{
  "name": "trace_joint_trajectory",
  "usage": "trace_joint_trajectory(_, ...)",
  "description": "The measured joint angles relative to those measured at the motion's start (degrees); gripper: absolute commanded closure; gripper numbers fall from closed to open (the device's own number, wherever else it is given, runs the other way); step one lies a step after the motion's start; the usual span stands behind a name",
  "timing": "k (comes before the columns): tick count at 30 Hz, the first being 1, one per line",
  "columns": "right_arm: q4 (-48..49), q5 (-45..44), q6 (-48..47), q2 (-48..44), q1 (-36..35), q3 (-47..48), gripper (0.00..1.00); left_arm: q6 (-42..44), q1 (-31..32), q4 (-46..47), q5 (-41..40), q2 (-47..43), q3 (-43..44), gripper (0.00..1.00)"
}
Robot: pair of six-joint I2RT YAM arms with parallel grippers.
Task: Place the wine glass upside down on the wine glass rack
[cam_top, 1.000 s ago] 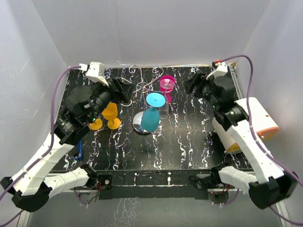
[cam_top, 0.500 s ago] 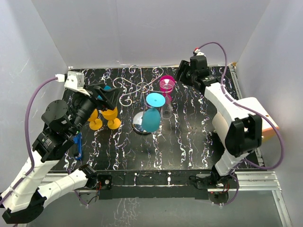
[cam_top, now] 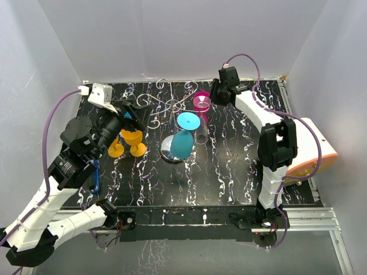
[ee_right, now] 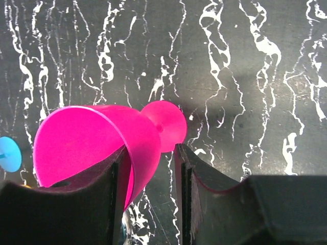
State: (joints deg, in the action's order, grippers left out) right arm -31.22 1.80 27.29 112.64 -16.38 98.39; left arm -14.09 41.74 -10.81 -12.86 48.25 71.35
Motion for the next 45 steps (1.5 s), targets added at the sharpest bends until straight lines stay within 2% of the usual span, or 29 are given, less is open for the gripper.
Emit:
trace_joint_trajectory(6, -1.11, -3.02, -2.64, 0.0, 0.0, -0.02, 0.75, -0.02, 0.0, 0.15, 0.02, -0.96, 0.0, 0.28)
trace_joint_trajectory(14, -1.75, -4.68, -5.92, -2.05, 0.0, -2.4, 1.0, -0.02, 0.0, 2.34, 0.57, -0.68, -0.02, 0.28)
trace_joint_trajectory(19, -1.44, -5.42, -6.34, -5.16, 0.0, -4.96, 1.0, -0.31, 0.0, 3.45, 2.14, 1.09, -0.02, 0.26)
trace_joint_trajectory(23, 1.2, -6.97, -6.12, -11.47, 0.0, -9.99, 1.0, -0.94, 0.0, 4.15, 3.56, 2.27, -0.02, 0.23)
trace_joint_trajectory(27, 5.68, -9.57, -4.9, -21.29, 0.0, -16.02, 1.0, -1.81, 0.0, 5.99, 5.38, 2.64, -0.02, 0.14)
trace_joint_trajectory(28, 6.97, -10.43, -4.52, -24.13, 0.0, -17.68, 1.0, -2.21, 0.0, 6.54, 5.73, 2.75, -0.02, 0.05)
trace_joint_trajectory(29, 8.48, -11.45, -4.2, -27.5, 0.0, -19.61, 1.0, -2.64, 0.0, 6.99, 6.03, 2.93, -0.02, 0.02)
trace_joint_trajectory(38, 16.59, -19.26, 1.53, -53.42, 0.0, -32.68, 1.0, -9.18, 0.0, 10.69, 8.81, 3.76, 0.04, 0.01)
trace_joint_trajectory(45, 23.04, -18.01, 6.51, -62.49, 0.0, -35.87, 1.0, -16.48, 0.0, 13.53, 12.28, 6.1, 2.34, 0.01)
